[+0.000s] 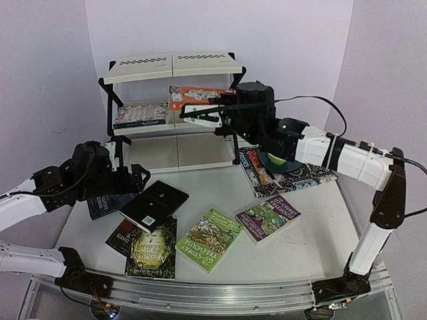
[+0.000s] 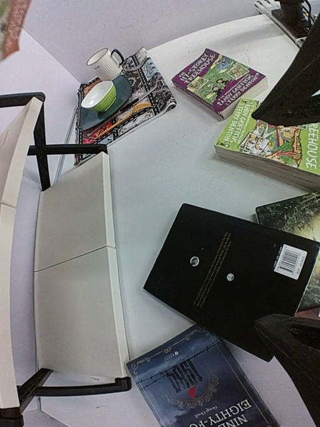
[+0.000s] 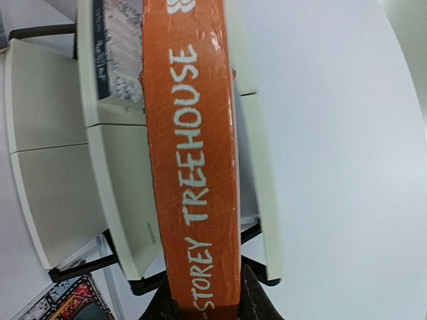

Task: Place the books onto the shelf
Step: Place the book on the shelf.

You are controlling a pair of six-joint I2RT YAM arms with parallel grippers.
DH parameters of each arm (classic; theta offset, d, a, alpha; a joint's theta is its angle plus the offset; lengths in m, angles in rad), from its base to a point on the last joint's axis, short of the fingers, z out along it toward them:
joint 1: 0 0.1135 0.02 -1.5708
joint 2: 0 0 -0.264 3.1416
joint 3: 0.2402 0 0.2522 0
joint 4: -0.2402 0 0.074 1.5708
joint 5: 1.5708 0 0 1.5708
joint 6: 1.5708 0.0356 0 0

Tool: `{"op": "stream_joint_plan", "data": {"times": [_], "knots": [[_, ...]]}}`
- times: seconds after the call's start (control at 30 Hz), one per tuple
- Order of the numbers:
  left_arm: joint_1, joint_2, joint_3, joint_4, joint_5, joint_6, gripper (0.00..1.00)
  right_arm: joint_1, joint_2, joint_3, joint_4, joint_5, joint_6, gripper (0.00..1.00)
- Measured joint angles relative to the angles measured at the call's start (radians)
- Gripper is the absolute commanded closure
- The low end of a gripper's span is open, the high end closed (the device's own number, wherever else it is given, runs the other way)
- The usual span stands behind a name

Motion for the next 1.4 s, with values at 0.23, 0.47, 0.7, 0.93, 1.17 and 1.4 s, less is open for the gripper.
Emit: {"op": "stream_joint_plan", "data": {"times": [0.23,0.47,0.7,0.93,1.17,1.4], "knots": [[0.000,-0.007,0.000,0.003,0.006,0.002,0.00,-0.029,0.002,0.233,-0.006,-0.049,-0.053,1.00],[0.000,-0.028,0.021,-0.013,-0.007,0.021,0.00,-0.076,0.111,0.518,-0.077,-0.099,-0.076,1.00],[0.003,-0.039,0.034,-0.026,-0.024,0.029,0.00,-0.132,0.243,0.706,-0.169,-0.167,-0.086,1.00],[0.003,-0.039,0.048,-0.039,-0.040,0.043,0.00,-0.199,0.315,0.763,-0.234,-0.241,-0.068,1.00],[0.003,-0.029,0.068,-0.043,-0.047,0.047,0.00,-0.249,0.366,0.769,-0.247,-0.267,-0.072,1.00],[0.005,0.009,0.092,-0.045,-0.047,0.063,0.00,-0.258,0.425,0.803,-0.236,-0.282,-0.106,0.98]]}}
